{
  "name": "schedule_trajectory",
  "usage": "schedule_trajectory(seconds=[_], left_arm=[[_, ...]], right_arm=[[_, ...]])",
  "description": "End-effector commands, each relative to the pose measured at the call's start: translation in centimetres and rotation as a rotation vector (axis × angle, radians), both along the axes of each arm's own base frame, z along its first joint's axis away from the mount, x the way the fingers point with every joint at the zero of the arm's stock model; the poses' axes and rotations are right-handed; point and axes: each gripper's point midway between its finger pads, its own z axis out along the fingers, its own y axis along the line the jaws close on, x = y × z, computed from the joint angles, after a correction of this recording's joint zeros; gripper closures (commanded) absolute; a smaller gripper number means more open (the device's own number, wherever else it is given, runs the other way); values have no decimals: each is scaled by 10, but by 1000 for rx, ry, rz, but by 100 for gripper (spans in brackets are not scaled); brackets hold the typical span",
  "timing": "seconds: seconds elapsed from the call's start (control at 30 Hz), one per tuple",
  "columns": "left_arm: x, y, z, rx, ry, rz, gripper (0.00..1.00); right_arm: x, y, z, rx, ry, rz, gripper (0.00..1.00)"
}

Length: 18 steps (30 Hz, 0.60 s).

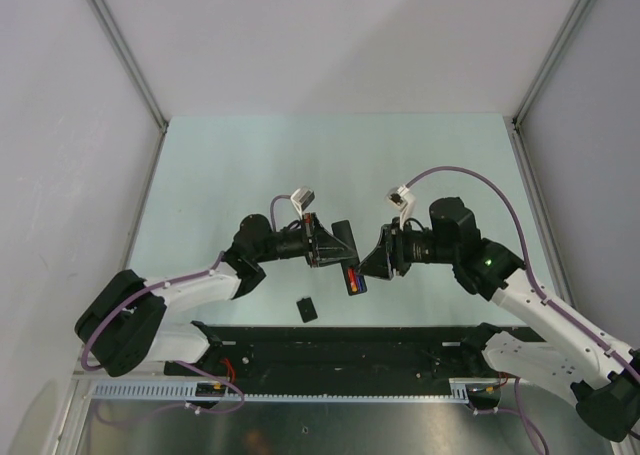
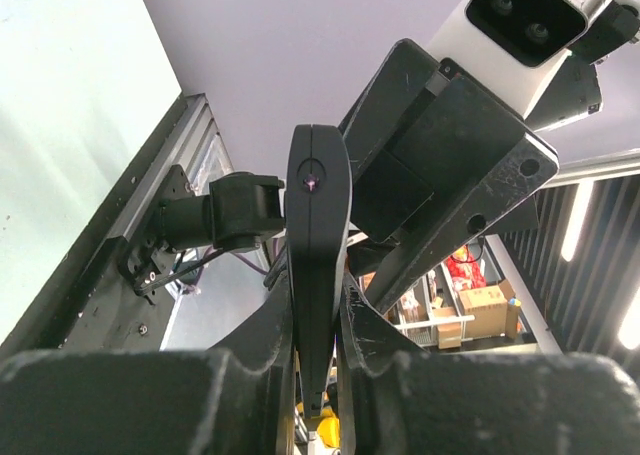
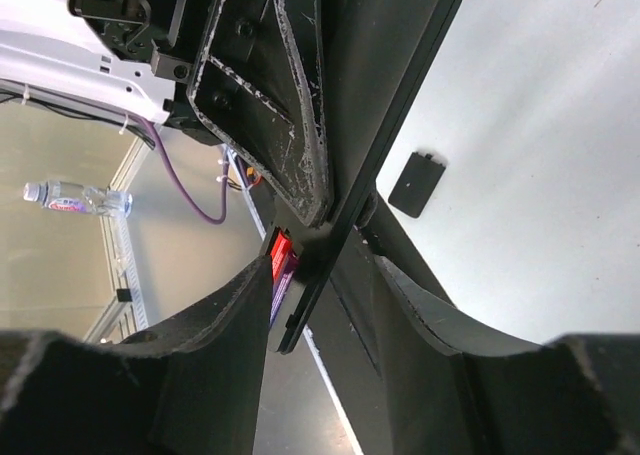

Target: Load the batteries into the remote control

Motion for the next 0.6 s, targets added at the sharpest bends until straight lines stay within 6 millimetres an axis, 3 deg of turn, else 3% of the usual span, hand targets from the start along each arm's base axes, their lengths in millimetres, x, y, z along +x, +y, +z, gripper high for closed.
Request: schedule_trajectory(seconds=[0.0,0.3,0.57], left_arm=[[-5,0,33,-76,-96,-21,100],[-4,1,33,-78,-103,-11,100],[-4,1,42,-94,-128,-8,100]], right_arm=[[6,3,22,62,-40,-18,50],[1,12,22,82,2,17,47],[-2,16,5,32,46,39,59]])
